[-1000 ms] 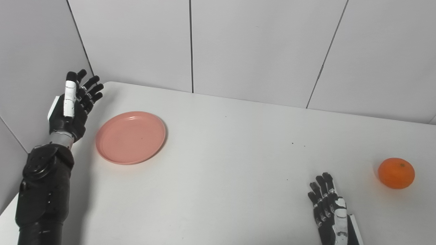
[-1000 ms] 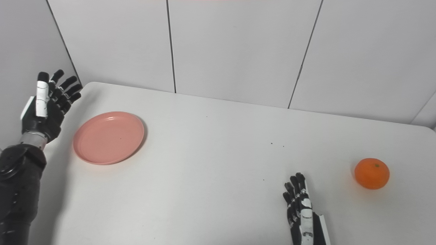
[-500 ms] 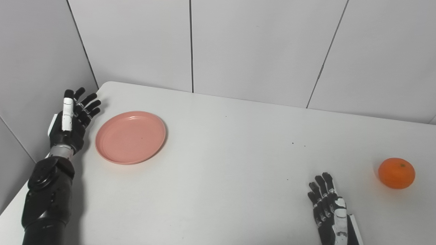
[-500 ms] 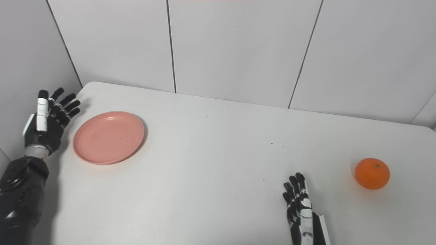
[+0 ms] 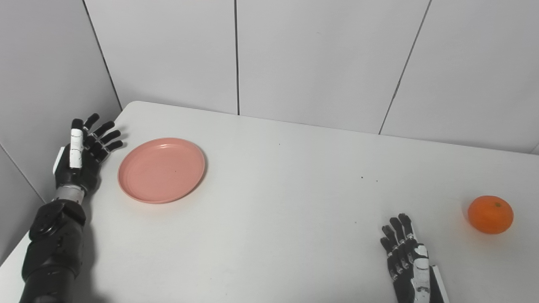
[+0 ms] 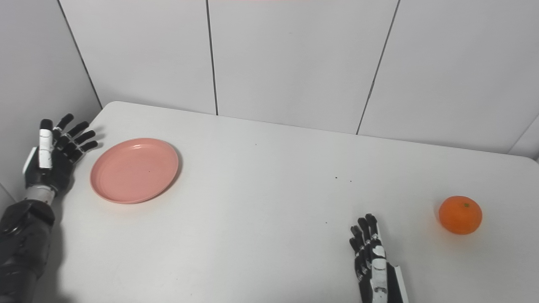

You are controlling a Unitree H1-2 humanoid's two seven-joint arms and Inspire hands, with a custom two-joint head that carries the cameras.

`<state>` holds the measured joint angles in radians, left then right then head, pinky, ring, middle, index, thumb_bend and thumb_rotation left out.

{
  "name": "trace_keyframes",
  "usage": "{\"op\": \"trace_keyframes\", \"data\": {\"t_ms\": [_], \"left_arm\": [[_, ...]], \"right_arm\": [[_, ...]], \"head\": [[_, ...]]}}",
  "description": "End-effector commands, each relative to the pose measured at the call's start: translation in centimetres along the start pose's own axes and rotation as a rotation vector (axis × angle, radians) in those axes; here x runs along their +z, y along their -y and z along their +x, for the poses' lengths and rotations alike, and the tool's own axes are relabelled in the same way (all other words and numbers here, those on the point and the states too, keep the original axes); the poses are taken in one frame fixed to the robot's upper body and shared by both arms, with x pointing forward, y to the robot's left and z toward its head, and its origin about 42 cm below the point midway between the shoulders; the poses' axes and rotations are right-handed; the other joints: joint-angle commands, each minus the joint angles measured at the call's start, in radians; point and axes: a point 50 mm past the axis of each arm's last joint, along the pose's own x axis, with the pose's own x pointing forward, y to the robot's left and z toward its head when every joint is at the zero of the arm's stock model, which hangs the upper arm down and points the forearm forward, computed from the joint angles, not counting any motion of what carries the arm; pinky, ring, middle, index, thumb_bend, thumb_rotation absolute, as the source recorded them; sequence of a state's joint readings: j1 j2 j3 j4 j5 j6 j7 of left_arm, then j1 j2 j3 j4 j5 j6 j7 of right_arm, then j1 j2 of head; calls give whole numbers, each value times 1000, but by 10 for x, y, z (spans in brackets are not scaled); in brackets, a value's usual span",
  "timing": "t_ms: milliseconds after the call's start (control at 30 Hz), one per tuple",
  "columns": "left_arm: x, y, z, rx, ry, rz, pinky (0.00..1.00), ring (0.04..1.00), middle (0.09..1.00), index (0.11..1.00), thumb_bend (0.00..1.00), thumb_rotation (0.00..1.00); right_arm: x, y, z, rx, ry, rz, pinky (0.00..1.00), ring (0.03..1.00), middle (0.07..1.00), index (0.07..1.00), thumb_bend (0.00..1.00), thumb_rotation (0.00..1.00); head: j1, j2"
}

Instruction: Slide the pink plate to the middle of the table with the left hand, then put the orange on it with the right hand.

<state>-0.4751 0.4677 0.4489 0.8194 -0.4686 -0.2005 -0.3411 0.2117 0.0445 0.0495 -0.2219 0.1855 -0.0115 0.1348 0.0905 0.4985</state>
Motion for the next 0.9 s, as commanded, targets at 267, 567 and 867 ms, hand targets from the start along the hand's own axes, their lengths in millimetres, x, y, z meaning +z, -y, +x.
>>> {"op": "trace_keyframes", "data": {"t_ms": [267, 567, 867], "left_arm": [[4, 23, 3, -116, 20, 39, 681, 714, 778, 845, 997, 816], [2, 54, -3, -161, -9, 19, 852, 843, 871, 930, 1000, 806], [6, 75, -7, -162, -17, 6, 935, 892, 895, 951, 988, 874]], "right_arm": [[-23, 2, -34, -46, -128, 28, 1000, 968, 980, 1000, 760, 1000], [-23, 0, -34, -44, -122, 32, 1000, 969, 976, 1000, 762, 1000], [-22, -1, -34, -46, -117, 35, 1000, 960, 970, 995, 783, 1000]], "head": [[-7, 4], [-13, 5], [-16, 10]]}}
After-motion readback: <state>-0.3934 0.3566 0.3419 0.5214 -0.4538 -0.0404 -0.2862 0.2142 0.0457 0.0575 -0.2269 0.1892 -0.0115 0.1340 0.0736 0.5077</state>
